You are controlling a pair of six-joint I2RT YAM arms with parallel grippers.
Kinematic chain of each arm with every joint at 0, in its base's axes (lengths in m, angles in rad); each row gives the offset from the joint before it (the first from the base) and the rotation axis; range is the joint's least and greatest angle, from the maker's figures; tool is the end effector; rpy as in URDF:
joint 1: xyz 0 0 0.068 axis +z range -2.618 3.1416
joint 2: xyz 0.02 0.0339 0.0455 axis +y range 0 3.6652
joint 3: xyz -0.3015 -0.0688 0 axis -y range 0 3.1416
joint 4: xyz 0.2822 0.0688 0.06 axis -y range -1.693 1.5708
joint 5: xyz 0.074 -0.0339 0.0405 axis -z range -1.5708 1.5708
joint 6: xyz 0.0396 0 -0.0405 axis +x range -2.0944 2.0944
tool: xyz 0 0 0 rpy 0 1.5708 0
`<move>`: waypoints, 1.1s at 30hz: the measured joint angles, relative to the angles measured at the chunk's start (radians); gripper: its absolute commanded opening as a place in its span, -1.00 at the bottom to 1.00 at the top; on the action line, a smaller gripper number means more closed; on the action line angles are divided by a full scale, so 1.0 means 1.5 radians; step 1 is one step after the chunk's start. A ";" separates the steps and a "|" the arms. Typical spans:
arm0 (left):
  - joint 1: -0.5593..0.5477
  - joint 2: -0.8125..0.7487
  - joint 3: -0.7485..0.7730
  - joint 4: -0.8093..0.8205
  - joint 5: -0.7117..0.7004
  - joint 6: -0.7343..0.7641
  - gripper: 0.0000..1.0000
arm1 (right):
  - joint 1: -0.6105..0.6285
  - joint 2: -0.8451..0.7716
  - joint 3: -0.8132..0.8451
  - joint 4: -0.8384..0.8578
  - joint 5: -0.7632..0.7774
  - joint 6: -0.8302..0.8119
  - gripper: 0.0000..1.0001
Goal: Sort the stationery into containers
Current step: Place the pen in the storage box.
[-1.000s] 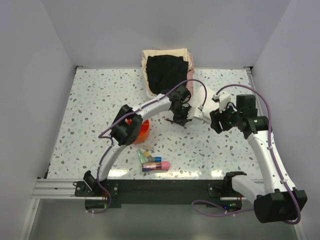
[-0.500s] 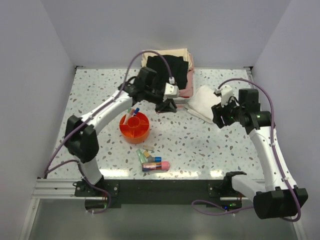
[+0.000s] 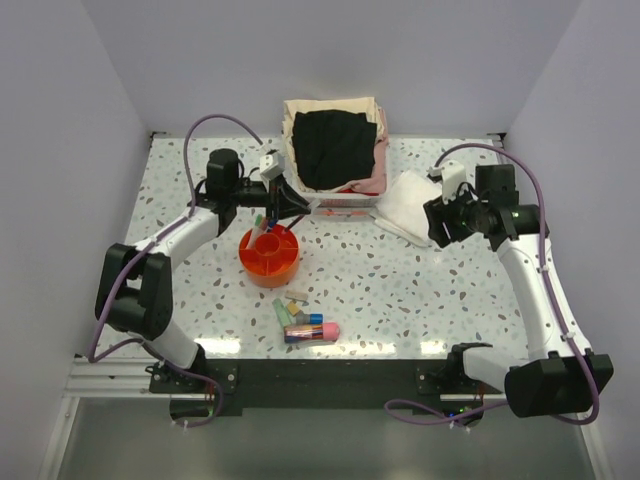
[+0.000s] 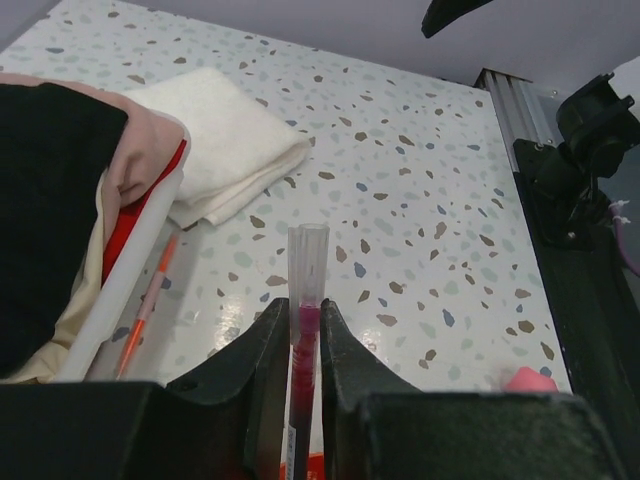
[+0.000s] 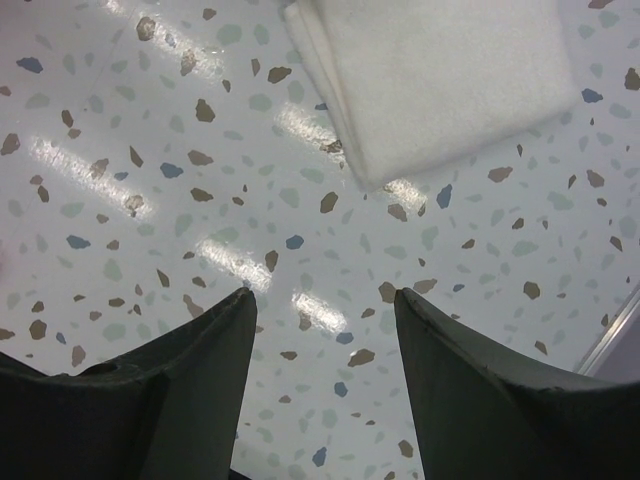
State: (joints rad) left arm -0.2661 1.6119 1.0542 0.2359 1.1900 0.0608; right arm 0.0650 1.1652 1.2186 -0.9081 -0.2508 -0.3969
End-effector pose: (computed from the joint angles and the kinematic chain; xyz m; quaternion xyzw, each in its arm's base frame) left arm 0.3644 -0.1374 0.2882 0.4327 0.6096 -0.5019 0.4351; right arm 0.2522 0.0263 0.3808 -0.2554 0.8945 0.0581 0.3623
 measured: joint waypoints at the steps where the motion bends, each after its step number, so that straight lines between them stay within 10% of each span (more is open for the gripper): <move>1: 0.002 0.000 -0.005 0.017 0.004 -0.011 -1.00 | 0.000 0.002 0.003 -0.001 0.001 0.000 0.22; 10: 0.023 0.062 -0.026 0.105 0.025 -0.038 -0.99 | -0.004 0.005 0.006 -0.014 0.017 0.000 0.22; 18: 0.049 0.082 -0.035 0.086 0.030 -0.021 -0.34 | -0.014 0.005 0.006 -0.014 0.020 0.000 0.23; 33: 0.013 0.025 0.209 -0.271 -0.030 0.221 0.09 | -0.018 0.026 -0.037 0.029 0.015 0.003 0.24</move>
State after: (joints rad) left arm -0.2462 1.6501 1.3670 -0.1707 1.1454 0.3923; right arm 0.0387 1.2045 1.1629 -0.8642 -0.2283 -0.3927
